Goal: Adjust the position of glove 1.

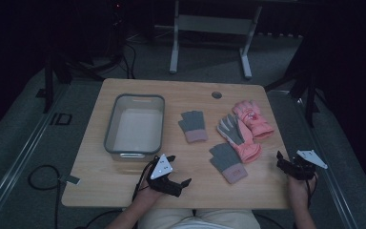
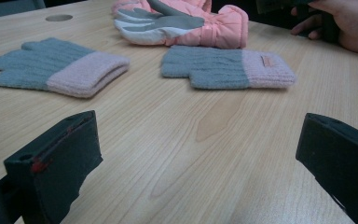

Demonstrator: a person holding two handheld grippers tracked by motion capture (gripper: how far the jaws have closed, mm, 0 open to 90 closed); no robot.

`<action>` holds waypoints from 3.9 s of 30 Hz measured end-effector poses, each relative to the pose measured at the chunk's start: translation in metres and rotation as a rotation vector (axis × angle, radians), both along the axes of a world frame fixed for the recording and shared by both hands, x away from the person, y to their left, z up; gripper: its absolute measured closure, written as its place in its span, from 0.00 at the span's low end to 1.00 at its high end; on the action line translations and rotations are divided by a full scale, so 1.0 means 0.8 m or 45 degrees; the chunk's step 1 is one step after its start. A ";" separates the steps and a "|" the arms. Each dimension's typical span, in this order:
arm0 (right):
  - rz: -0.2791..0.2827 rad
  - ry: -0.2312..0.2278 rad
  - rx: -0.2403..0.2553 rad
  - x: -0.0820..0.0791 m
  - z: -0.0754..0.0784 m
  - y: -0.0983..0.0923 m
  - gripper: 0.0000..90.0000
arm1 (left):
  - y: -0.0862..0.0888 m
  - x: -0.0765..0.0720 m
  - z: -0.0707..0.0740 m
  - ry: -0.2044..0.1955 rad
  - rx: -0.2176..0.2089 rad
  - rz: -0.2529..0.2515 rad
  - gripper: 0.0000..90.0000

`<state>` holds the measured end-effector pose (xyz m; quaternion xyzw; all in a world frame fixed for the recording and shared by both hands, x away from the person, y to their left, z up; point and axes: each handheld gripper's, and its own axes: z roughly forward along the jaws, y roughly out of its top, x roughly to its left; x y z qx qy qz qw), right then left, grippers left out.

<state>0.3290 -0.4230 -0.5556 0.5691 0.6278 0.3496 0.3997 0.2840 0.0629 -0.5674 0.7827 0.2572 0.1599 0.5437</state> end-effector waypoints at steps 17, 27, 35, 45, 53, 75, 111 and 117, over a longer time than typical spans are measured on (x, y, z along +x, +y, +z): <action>-0.003 0.020 -0.004 0.001 0.000 0.001 0.16 | -0.001 -0.002 0.000 -0.012 0.002 0.012 0.00; 0.009 0.046 -0.010 0.000 -0.001 0.004 0.16 | -0.001 -0.002 0.000 -0.003 -0.001 -0.001 0.00; 0.012 0.053 -0.001 0.004 0.006 0.003 0.16 | 0.000 -0.002 0.000 0.000 -0.004 -0.009 0.00; 0.041 0.066 0.016 0.007 0.038 0.013 0.15 | -0.001 -0.002 0.000 0.001 -0.005 -0.017 0.00; 0.094 0.032 0.031 0.015 0.071 0.031 0.18 | -0.001 -0.003 0.000 -0.001 -0.006 -0.016 0.00; 0.249 0.141 0.188 0.056 0.113 0.072 0.13 | -0.001 -0.004 0.000 -0.007 -0.007 -0.006 0.00; 0.618 0.101 0.080 0.102 0.131 0.202 0.42 | -0.001 -0.003 0.000 0.004 -0.015 -0.024 0.00; 0.673 0.117 0.070 0.111 0.121 0.227 0.47 | -0.001 -0.003 0.000 0.005 -0.016 -0.023 0.00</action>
